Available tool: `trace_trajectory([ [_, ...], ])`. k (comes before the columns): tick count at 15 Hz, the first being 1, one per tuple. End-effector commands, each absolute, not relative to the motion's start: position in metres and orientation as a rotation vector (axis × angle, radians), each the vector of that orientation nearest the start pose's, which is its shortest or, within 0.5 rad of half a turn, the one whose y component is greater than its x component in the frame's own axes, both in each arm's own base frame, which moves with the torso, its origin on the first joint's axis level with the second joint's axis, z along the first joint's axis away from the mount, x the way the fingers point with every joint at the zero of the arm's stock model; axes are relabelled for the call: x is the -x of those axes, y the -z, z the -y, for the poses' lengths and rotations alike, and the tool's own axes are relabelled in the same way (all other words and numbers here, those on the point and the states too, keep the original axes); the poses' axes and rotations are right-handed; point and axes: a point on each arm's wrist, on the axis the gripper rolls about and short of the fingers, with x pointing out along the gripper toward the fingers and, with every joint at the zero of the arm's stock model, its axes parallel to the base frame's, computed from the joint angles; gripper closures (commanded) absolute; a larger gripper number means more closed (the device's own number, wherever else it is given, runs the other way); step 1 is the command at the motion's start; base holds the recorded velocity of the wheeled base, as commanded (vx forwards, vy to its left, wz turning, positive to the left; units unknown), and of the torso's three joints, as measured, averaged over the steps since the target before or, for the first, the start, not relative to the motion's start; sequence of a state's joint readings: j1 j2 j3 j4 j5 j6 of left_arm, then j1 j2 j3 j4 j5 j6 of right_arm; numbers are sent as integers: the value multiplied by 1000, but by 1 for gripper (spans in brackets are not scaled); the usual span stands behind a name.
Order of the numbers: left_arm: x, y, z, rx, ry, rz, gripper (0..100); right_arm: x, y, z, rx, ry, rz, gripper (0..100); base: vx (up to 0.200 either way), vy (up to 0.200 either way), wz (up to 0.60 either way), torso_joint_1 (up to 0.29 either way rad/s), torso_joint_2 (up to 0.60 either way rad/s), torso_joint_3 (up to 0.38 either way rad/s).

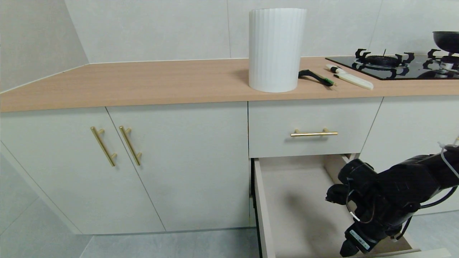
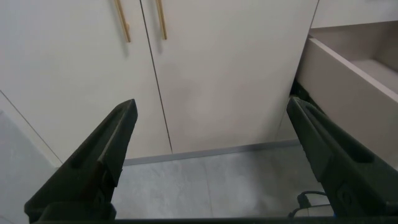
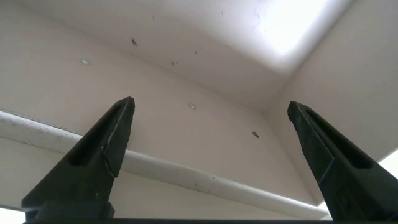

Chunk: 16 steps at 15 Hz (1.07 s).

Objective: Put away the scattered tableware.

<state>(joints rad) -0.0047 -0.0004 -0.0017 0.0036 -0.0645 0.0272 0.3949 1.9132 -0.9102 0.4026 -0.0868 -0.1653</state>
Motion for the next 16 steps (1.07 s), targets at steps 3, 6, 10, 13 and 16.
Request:
trace_trajectory([
  [3, 23, -76, 1, -28, 69, -1, 0, -251, -74, -106, 491, -380, -1372, 0, 0, 0, 0, 0, 0, 0],
  [6, 23, -75, 1, -28, 69, -2, 0, -250, -74, -106, 505, -367, -1385, 0, 0, 0, 0, 0, 0, 0],
  [10, 23, -76, 1, -28, 69, -1, 0, -263, -101, -107, 403, -270, -1263, 0, 0, 0, 0, 0, 0, 0],
  [13, 23, -76, 1, -28, 69, -1, 0, -269, -132, -105, 264, -203, -1130, 0, 0, 0, 0, 0, 0, 0],
  [16, 23, -75, 1, -28, 69, -2, 0, -272, -158, -99, 191, -184, -934, 0, 0, 0, 0, 0, 0, 0],
])
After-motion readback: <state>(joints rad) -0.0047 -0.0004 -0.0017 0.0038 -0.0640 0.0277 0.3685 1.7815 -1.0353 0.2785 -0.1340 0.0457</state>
